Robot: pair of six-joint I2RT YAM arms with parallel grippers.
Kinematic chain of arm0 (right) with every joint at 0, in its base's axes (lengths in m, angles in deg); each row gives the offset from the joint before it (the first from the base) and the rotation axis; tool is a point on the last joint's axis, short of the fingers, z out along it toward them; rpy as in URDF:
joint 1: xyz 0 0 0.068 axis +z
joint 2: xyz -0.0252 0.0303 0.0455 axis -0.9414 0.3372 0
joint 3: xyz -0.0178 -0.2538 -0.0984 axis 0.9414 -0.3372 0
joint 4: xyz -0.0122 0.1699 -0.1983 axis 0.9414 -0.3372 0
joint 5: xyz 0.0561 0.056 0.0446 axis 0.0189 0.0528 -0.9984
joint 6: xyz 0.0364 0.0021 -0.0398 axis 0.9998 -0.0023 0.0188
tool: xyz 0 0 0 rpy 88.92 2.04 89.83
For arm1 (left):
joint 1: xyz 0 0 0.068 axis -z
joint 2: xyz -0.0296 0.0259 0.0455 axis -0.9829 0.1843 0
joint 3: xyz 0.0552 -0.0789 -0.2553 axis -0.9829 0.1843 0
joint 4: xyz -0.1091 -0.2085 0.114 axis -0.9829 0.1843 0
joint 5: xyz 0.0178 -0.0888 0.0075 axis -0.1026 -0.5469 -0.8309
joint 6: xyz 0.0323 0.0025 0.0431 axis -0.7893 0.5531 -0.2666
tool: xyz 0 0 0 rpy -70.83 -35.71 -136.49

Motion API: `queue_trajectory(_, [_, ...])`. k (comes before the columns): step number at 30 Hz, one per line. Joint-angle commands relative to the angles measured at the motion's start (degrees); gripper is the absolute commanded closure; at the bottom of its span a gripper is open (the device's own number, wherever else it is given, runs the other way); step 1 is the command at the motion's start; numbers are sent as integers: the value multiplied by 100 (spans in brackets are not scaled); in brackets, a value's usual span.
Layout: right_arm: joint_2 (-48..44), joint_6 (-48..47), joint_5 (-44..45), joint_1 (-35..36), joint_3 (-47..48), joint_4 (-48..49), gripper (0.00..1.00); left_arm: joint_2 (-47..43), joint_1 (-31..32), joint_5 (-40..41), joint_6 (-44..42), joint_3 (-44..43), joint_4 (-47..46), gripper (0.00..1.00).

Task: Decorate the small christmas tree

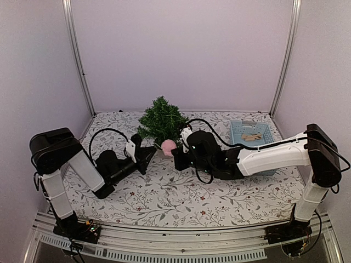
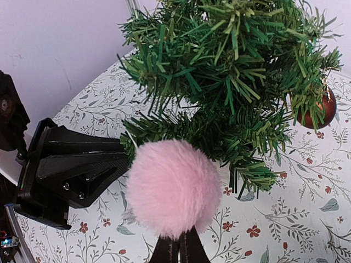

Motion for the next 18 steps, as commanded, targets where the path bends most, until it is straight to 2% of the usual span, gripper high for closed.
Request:
queue_trajectory(1, [40, -37, 135, 10, 141, -89, 100, 93, -14, -24, 20, 123, -542, 93])
queue_trajectory(10, [46, -36, 142, 12, 138, -101, 100, 211, -14, 116, 216, 692, -900, 95])
queue_trajectory(15, [45, -24, 132, 8, 130, -101, 100, 231, -14, 187, 504, 850, -1217, 74])
queue_trajectory(18, [45, -21, 136, 8, 135, -102, 100, 119, -6, 160, 702, 732, -1176, 69])
